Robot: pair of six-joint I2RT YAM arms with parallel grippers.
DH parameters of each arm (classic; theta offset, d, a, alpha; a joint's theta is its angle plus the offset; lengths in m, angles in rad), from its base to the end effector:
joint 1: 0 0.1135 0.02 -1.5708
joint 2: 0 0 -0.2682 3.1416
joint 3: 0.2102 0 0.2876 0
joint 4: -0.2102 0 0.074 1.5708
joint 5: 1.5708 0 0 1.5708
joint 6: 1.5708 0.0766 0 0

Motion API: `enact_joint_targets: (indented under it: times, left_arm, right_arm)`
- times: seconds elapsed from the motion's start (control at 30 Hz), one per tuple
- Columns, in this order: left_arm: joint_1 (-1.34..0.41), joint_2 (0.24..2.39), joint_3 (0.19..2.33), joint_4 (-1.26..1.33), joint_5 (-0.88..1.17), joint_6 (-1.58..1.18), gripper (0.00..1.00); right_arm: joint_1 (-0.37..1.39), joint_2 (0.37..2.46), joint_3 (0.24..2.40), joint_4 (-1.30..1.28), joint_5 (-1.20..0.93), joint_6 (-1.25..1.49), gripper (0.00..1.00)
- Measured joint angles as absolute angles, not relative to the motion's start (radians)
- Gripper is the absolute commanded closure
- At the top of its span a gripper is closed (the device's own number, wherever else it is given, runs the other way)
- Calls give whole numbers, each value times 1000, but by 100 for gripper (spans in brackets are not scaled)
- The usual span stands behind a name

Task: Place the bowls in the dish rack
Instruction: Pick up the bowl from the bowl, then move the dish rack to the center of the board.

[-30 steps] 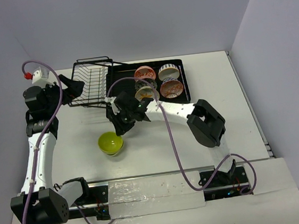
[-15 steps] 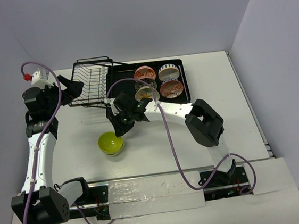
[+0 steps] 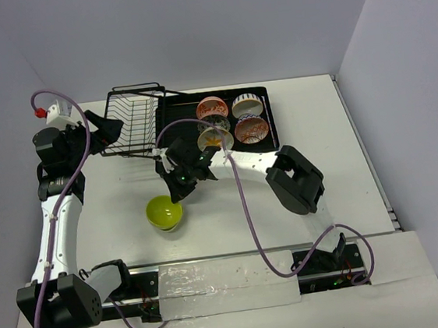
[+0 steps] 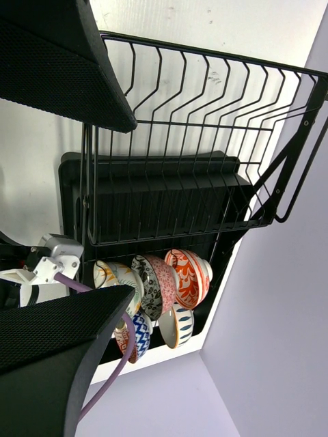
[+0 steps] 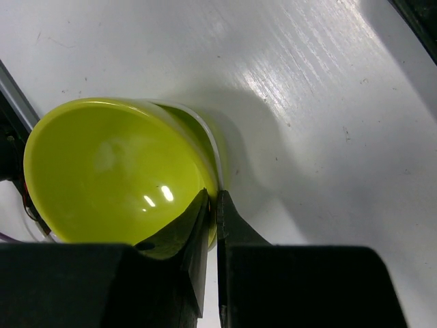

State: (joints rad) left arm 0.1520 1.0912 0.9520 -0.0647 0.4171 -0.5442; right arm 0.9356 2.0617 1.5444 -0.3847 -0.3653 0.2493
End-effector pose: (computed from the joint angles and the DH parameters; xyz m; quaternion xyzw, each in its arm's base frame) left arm 0.3251 0.0184 0.3427 -0.1359 0.7577 -0.2778 0.5747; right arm 0.2811 0.4274 0.1489 -0.3687 0.8547 0.3225 0.1719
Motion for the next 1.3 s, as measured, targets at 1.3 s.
enact_joint_targets:
  times: [1.3]
  left_arm:
    - [152, 1090, 952, -64, 430, -547, 1]
  right_arm:
    - [899, 1901, 1653, -424, -357, 312, 100]
